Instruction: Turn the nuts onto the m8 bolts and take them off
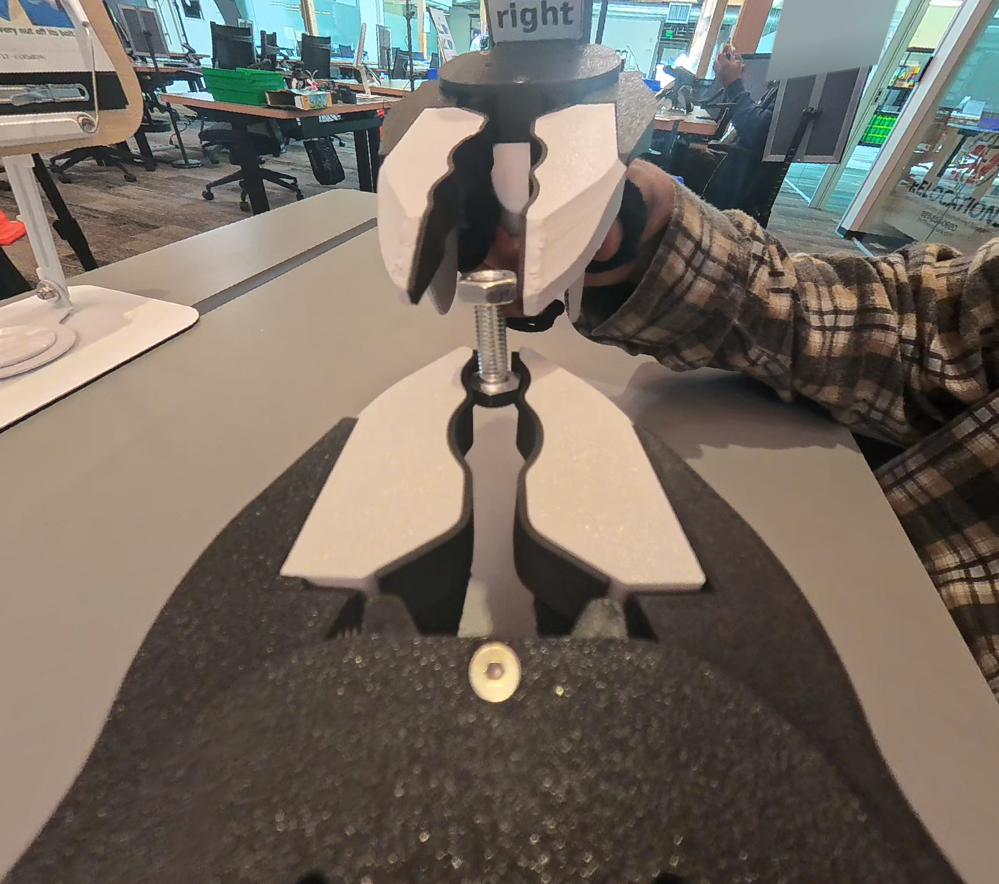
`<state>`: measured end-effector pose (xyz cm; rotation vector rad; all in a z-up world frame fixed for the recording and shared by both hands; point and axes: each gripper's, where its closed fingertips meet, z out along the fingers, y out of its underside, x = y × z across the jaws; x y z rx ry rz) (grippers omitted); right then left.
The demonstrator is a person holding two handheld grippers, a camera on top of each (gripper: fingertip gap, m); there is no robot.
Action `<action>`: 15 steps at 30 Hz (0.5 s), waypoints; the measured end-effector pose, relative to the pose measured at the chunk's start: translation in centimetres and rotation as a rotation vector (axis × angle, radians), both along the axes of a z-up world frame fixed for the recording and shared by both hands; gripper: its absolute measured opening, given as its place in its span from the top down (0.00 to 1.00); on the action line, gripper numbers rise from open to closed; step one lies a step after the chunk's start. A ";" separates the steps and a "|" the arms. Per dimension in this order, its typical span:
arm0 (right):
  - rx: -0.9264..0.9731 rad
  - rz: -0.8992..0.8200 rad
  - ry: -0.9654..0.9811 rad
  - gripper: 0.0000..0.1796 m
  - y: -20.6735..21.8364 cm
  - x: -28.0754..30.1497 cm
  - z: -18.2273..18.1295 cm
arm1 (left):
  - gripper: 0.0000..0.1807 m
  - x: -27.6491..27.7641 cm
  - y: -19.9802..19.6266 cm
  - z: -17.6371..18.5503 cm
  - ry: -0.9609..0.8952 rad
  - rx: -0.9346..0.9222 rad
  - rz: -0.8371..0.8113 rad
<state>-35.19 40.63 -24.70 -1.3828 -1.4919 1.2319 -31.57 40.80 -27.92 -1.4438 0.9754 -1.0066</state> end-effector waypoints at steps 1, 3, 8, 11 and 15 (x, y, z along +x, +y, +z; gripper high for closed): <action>0.003 -0.002 -0.001 0.86 0.0 0.1 0.0 | 0.94 0.0 0.0 0.0 -0.001 0.000 0.000; 0.004 -0.004 -0.001 0.86 0.1 0.2 0.1 | 0.94 -0.1 0.0 0.1 -0.005 0.001 0.000; -0.025 0.034 0.019 0.85 -0.7 -0.1 0.4 | 0.94 0.0 -0.1 0.0 0.000 0.000 -0.003; -0.029 0.047 0.000 0.86 -1.1 -0.6 0.0 | 0.94 0.1 -0.1 0.0 0.000 0.001 -0.003; -0.040 0.044 0.013 0.91 -0.9 -0.5 0.1 | 0.94 0.1 -0.2 0.0 -0.002 0.004 -0.005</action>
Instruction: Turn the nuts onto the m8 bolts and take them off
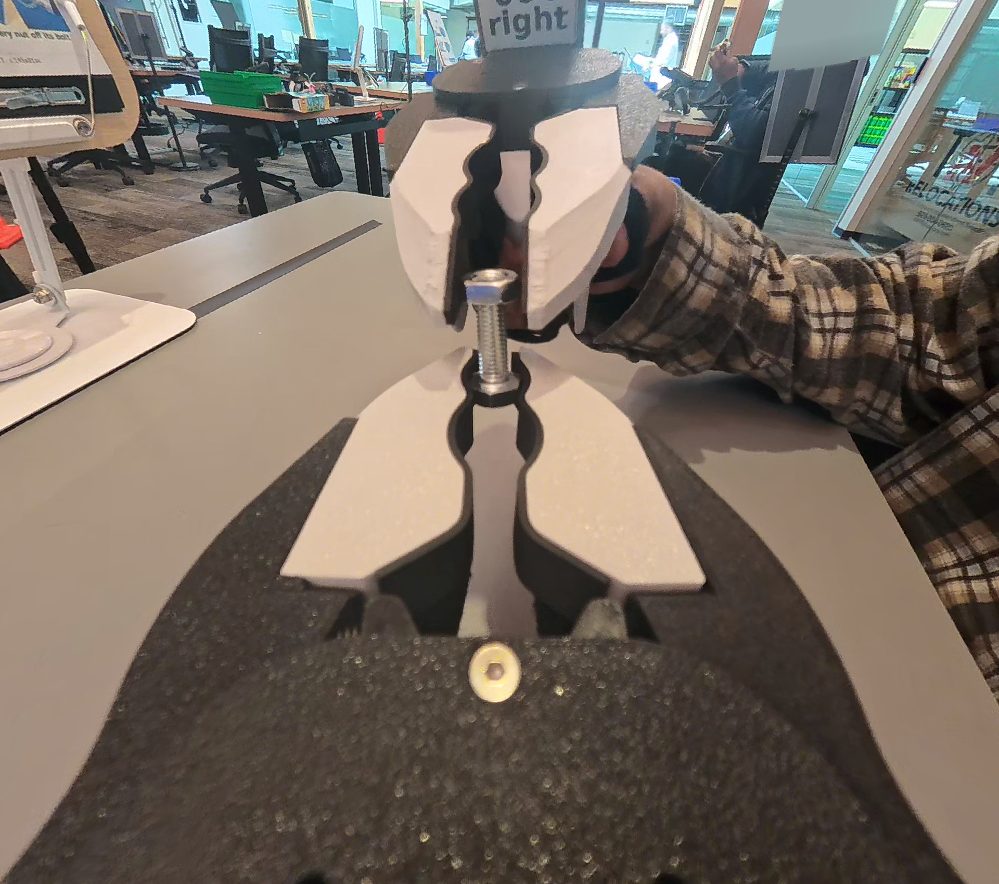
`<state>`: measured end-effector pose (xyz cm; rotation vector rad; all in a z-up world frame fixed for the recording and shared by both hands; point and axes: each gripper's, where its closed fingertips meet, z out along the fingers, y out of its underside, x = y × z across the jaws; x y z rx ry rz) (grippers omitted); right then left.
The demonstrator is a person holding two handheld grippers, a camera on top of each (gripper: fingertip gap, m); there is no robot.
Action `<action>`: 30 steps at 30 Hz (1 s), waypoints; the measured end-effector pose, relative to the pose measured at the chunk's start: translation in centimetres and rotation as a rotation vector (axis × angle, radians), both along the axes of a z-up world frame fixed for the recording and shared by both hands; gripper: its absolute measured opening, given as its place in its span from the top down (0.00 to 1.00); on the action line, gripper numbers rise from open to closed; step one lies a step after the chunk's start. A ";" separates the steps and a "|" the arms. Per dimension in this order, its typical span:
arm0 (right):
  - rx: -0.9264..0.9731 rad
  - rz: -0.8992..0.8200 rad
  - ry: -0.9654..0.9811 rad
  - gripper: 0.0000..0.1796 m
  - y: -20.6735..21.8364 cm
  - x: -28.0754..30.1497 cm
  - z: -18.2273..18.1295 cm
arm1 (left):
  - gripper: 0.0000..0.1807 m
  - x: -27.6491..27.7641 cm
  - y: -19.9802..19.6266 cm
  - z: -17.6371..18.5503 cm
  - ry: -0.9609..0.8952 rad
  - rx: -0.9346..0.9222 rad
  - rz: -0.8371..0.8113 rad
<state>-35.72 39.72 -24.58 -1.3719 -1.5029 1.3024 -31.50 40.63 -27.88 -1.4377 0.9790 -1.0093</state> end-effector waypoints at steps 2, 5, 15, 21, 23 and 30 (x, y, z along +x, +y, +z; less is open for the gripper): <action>0.007 0.000 0.002 0.91 0.0 0.0 0.0 | 0.94 0.0 0.0 0.0 0.000 0.000 0.000; 0.037 0.013 0.003 0.91 -0.2 0.1 0.1 | 0.95 0.1 -0.2 0.0 -0.001 0.002 -0.013; 0.021 0.036 0.028 0.91 -0.3 0.4 0.4 | 0.95 0.0 -0.5 0.4 -0.020 0.024 -0.022; -0.004 0.022 0.022 0.88 0.0 0.5 0.3 | 0.94 0.0 -0.5 0.5 -0.022 0.027 -0.023; -0.004 0.020 0.019 0.88 0.0 0.5 0.2 | 0.94 0.0 -0.5 0.5 -0.022 0.029 -0.022; 0.004 -0.015 -0.009 0.85 0.6 0.7 -0.2 | 0.95 -0.1 -0.5 0.7 -0.029 0.035 -0.017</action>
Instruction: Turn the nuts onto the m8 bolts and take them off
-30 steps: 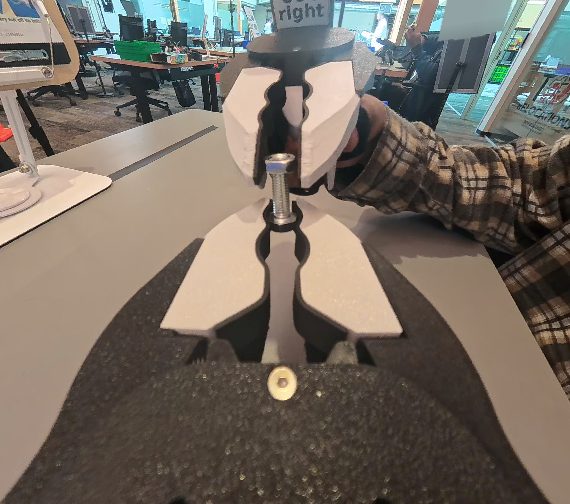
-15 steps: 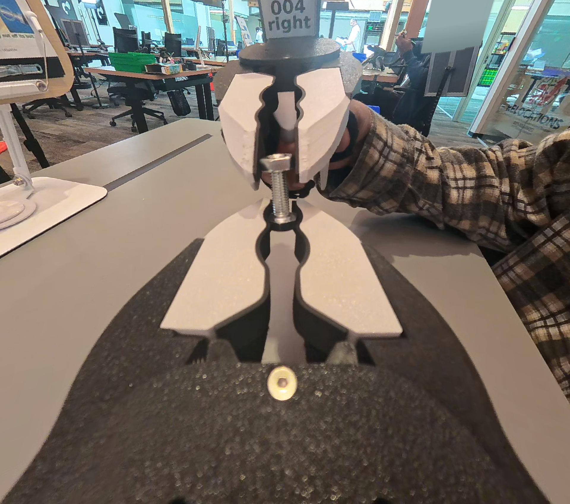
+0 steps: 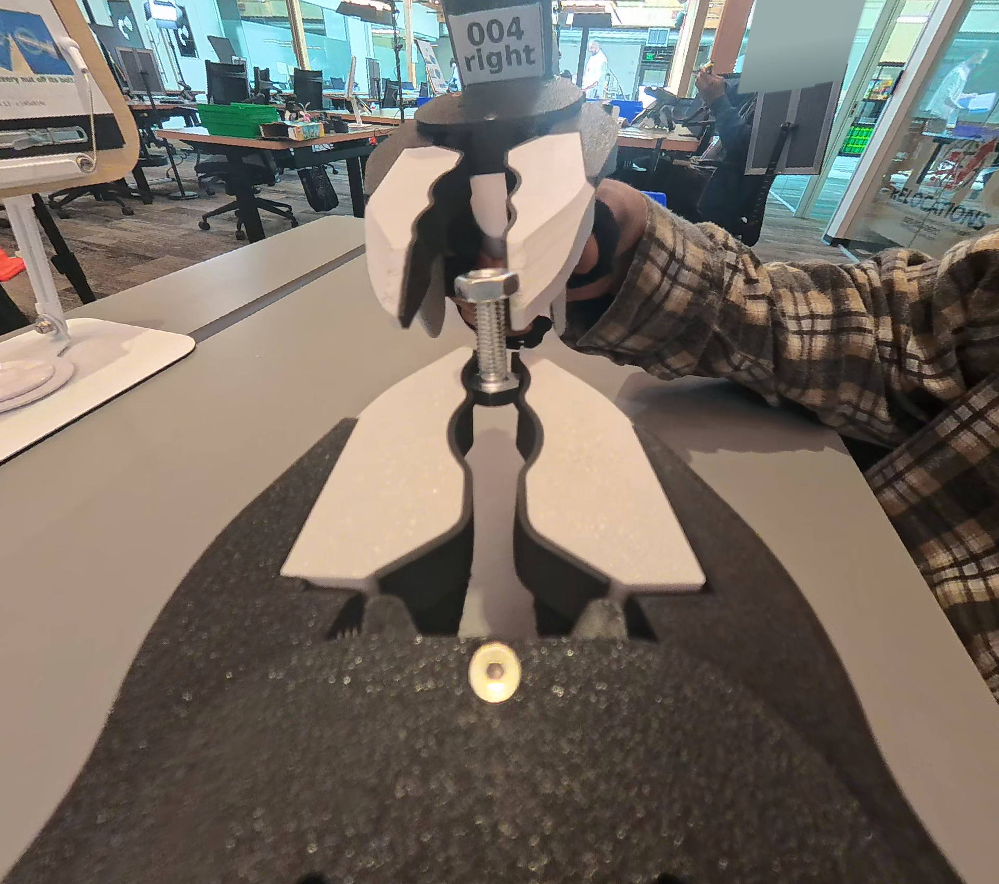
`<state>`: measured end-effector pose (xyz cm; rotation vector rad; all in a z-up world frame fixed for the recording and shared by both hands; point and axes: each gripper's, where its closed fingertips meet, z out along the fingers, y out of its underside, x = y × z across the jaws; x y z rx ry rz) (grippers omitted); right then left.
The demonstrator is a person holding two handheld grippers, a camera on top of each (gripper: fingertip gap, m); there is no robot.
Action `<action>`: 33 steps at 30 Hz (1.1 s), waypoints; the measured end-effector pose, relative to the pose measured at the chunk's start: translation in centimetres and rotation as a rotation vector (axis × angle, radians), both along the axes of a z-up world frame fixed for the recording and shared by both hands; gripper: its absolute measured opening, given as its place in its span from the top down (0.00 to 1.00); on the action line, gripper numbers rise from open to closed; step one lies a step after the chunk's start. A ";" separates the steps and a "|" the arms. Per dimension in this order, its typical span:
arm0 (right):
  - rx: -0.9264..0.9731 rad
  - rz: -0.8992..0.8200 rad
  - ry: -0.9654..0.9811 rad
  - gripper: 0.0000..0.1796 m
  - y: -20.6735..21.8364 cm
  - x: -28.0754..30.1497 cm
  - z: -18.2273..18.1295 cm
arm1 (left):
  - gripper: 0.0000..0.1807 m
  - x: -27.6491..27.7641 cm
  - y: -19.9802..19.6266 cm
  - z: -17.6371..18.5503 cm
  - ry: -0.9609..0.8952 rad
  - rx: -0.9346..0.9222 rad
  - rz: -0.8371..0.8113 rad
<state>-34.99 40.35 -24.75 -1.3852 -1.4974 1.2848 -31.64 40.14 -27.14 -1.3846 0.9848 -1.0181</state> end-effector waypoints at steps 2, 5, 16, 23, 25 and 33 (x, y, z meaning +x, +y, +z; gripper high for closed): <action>-0.005 0.017 0.020 0.84 -0.3 0.0 0.4 | 0.94 0.0 0.0 0.0 0.001 0.001 0.000; -0.003 0.030 0.048 0.83 -0.7 -0.2 0.9 | 0.94 0.1 0.0 -0.1 0.003 -0.002 -0.001; 0.007 -0.034 0.024 0.84 0.5 0.3 0.6 | 0.94 0.0 0.1 0.1 -0.002 0.001 0.005; -0.022 0.044 0.045 0.84 -1.2 -0.6 0.9 | 0.94 0.1 0.1 0.0 0.002 0.000 0.003; -0.031 0.053 0.046 0.87 -1.4 -0.9 0.8 | 0.95 0.1 0.1 0.0 0.002 0.002 0.003; -0.049 0.029 0.110 0.92 -0.9 -0.6 1.8 | 0.94 0.1 0.1 0.1 0.003 0.005 0.003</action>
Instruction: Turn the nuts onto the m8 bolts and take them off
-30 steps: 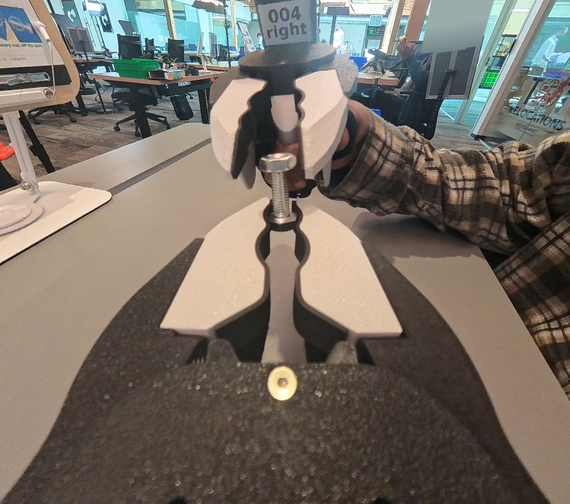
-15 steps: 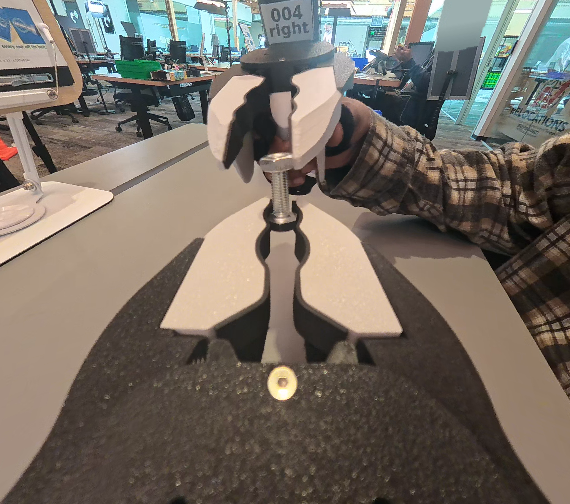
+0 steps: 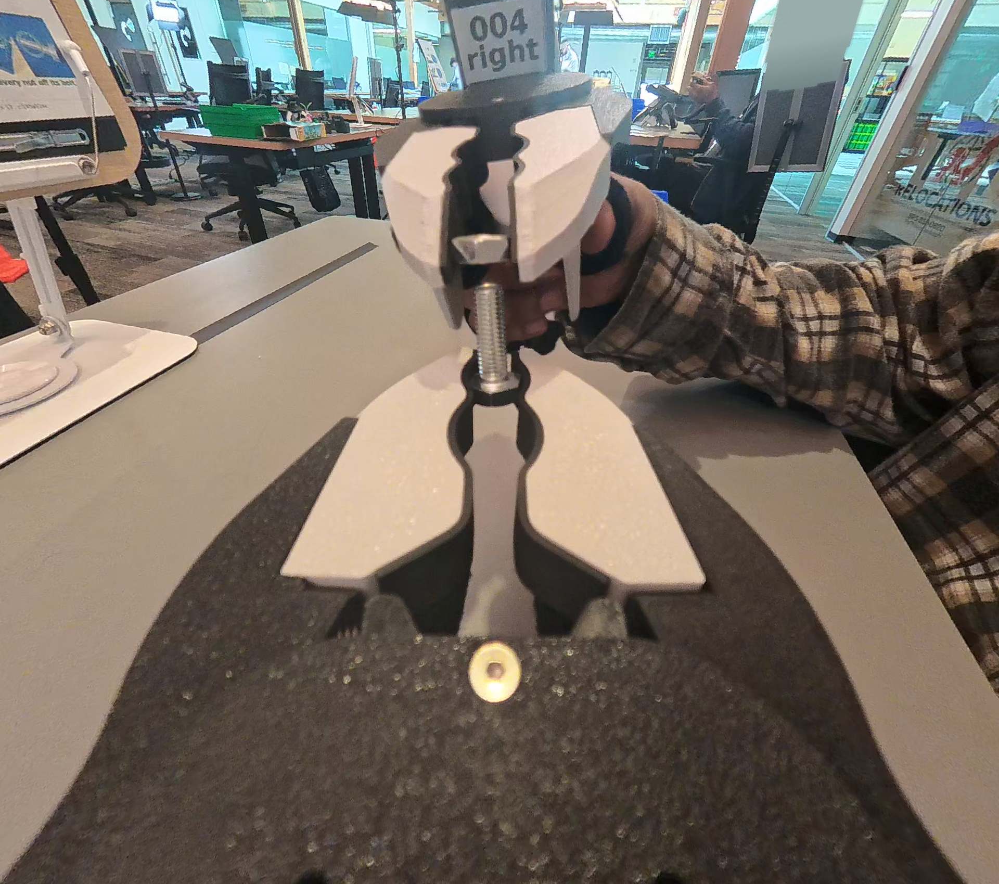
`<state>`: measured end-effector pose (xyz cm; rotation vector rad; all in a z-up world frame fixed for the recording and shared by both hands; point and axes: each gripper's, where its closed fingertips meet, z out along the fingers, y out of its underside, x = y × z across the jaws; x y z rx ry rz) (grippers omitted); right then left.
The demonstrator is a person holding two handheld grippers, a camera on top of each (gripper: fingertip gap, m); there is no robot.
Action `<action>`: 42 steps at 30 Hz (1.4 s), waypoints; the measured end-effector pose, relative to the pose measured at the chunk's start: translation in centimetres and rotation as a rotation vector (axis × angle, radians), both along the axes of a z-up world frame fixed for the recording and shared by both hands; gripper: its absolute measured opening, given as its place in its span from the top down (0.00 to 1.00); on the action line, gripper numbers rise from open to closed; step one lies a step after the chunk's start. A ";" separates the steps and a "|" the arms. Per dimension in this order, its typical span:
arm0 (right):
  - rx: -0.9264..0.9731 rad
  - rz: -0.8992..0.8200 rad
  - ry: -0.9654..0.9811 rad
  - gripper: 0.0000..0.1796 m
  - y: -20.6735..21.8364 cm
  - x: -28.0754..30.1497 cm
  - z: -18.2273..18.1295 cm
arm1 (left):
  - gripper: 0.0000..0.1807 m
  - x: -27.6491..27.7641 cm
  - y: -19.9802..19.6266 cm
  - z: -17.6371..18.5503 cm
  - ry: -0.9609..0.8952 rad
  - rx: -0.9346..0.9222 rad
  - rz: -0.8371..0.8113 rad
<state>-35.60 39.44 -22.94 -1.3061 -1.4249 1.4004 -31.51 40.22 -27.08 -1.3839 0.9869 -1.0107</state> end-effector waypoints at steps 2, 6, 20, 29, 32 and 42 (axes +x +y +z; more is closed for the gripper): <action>0.017 -0.031 0.027 0.92 0.3 0.3 0.7 | 0.94 0.0 0.0 0.0 0.000 -0.001 0.000; 0.075 -0.149 0.072 0.92 1.2 1.7 2.8 | 0.94 -0.1 0.1 0.2 0.000 0.007 0.009; 0.192 -1.006 -0.335 0.92 3.2 33.3 3.2 | 0.94 1.8 -0.8 -2.0 0.094 0.048 0.004; -0.236 -1.235 -0.731 0.91 -0.7 50.0 -10.4 | 0.94 2.6 -0.6 -2.5 0.097 0.033 0.010; -0.285 -1.200 -0.832 0.88 -1.4 50.7 -13.5 | 0.94 2.8 -0.8 -2.7 0.105 0.034 0.008; -0.039 -1.193 -0.491 0.83 1.1 45.0 -3.2 | 0.94 2.4 -0.8 -2.5 0.091 0.026 0.005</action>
